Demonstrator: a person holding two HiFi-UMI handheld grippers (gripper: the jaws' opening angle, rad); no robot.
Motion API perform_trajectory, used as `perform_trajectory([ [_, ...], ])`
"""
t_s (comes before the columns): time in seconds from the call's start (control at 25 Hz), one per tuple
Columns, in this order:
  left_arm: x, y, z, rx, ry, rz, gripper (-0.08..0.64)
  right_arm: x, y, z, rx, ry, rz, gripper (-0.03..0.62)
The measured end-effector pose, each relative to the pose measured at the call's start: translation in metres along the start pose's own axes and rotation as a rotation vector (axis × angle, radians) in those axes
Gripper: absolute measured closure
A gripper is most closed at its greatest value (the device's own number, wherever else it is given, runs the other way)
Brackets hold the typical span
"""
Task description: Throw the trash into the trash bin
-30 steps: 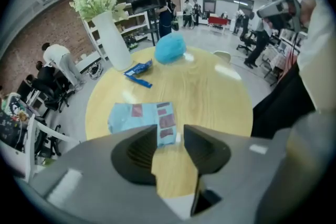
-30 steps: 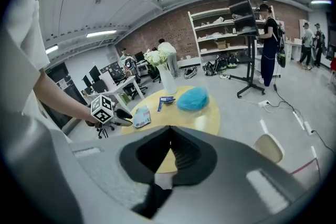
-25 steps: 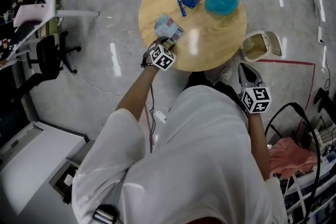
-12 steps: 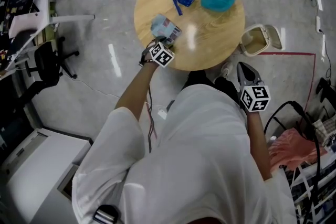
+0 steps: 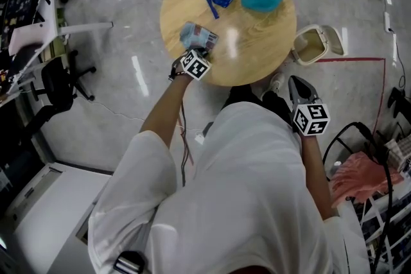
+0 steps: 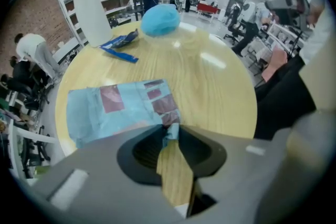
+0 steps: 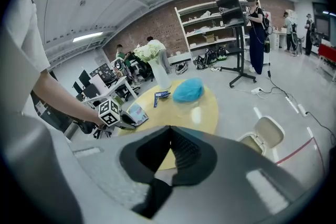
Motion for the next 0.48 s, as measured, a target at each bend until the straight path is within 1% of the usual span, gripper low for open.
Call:
perform_trajectory([
  [0.04, -0.001, 0.001, 0.000, 0.006, 0.003, -0.002, 0.471, 0.000, 0.000, 0.000, 0.001, -0.002, -0.001, 0.592],
  [0.08, -0.002, 0.002, -0.001, 0.012, 0.006, -0.005, 0.503, 0.001, 0.000, 0.000, 0.002, -0.003, -0.002, 0.592],
  [0.16, -0.004, 0.005, -0.002, 0.013, 0.010, -0.013, 0.535, 0.001, 0.000, -0.001, 0.005, -0.004, -0.006, 0.592],
  [0.32, -0.011, 0.015, -0.005, 0.013, 0.039, -0.037, 0.540, -0.001, 0.001, -0.002, 0.006, -0.006, -0.018, 0.592],
  [0.48, -0.025, 0.031, -0.006, 0.003, 0.048, -0.073, 0.540, -0.004, 0.000, -0.001, 0.003, -0.004, -0.031, 0.592],
])
Point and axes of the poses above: the fingertips, and each gripper's own axes: y backward along the fingers, z to its left, x out of its underside, the point moved 3 cm from there along y, backward along the fingers, and after that the axes turned 15 degrees about -x, right-handed, at the moved point
